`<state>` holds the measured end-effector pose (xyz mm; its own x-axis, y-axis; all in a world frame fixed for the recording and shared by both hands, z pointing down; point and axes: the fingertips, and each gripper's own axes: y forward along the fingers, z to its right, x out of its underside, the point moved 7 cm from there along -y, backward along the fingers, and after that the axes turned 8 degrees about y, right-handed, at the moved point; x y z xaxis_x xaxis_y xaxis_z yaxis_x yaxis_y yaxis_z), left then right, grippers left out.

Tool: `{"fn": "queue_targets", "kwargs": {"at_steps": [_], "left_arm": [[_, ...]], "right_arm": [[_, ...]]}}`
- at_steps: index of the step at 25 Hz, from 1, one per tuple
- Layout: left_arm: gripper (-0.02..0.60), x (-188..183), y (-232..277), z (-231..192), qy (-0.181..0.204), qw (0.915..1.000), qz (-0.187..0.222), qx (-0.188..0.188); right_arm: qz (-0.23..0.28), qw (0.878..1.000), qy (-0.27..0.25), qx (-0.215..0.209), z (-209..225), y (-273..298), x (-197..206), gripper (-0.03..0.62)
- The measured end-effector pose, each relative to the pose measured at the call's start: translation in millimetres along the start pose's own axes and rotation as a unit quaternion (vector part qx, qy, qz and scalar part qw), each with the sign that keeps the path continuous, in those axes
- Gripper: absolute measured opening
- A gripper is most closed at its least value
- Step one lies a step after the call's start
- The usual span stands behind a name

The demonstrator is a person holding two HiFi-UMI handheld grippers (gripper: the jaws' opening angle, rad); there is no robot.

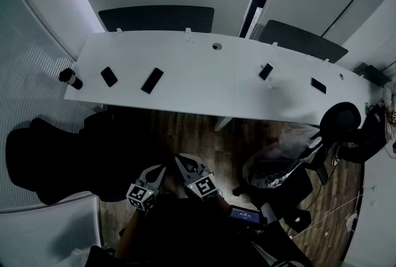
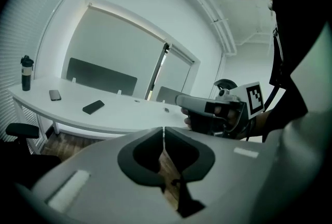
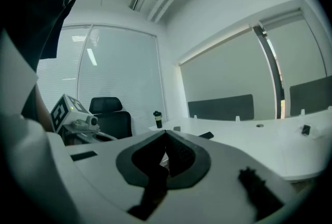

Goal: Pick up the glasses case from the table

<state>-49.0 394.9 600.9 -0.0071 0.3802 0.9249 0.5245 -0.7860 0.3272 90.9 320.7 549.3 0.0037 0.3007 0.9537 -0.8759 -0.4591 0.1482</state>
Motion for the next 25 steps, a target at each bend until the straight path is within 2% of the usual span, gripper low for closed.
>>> {"fn": "queue_targets", "kwargs": {"at_steps": [9,16,25], "left_arm": [[0.018,-10.4,36.2,3.5,0.011,0.9996,-0.025,0.005],[0.011,-17.9,63.2,-18.9,0.004,0.9997,-0.022,0.010],[0.008,-36.1,113.8,-67.2,-0.015,0.9987,-0.012,0.047]], "right_arm": [[-0.004,0.999,0.029,0.041,58.2,-9.8,15.1,0.003],[-0.013,0.998,0.020,0.060,80.0,1.7,6.9,0.002],[-0.041,0.994,-0.001,0.099,110.3,32.1,-10.5,0.002]]}}
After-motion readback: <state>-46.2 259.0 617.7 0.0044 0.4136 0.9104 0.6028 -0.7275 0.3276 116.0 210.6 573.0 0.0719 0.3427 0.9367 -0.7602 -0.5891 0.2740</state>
